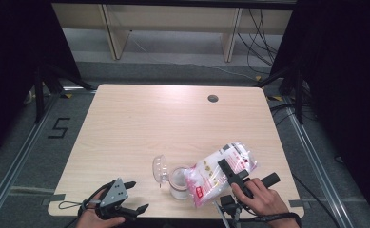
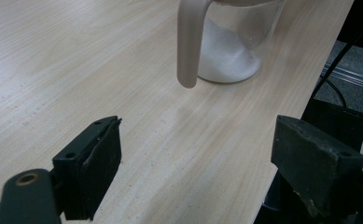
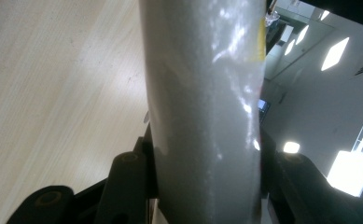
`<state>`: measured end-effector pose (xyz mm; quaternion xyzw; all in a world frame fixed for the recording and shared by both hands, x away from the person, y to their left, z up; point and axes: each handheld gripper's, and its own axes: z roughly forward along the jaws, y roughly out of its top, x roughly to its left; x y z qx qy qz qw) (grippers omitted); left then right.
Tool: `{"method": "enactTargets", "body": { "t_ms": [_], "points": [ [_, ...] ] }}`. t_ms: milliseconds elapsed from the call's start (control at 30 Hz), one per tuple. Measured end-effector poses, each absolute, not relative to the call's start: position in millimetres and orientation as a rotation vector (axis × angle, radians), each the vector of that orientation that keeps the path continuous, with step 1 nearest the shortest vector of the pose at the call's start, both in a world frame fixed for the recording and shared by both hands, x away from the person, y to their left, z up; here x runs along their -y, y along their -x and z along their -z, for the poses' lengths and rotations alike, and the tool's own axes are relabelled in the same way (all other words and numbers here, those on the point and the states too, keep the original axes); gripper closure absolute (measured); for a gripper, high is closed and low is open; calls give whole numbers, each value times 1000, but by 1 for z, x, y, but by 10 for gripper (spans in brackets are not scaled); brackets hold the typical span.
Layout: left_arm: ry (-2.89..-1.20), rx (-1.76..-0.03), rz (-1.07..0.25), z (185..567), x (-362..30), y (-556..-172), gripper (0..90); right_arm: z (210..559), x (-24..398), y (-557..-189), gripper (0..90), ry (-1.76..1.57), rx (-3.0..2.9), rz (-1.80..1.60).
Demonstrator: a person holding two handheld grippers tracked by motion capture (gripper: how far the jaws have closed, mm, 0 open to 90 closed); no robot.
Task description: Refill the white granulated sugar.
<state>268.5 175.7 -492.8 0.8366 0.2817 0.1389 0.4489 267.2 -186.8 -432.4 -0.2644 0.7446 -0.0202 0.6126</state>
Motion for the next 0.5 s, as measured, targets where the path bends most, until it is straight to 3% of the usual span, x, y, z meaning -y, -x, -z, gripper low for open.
{"method": "enactTargets", "body": {
  "t_ms": [500],
  "points": [
    [-2063,-699,-338,493,-175,-268,158,432,187,-268,624,608,-1715,38]
  ]
}}
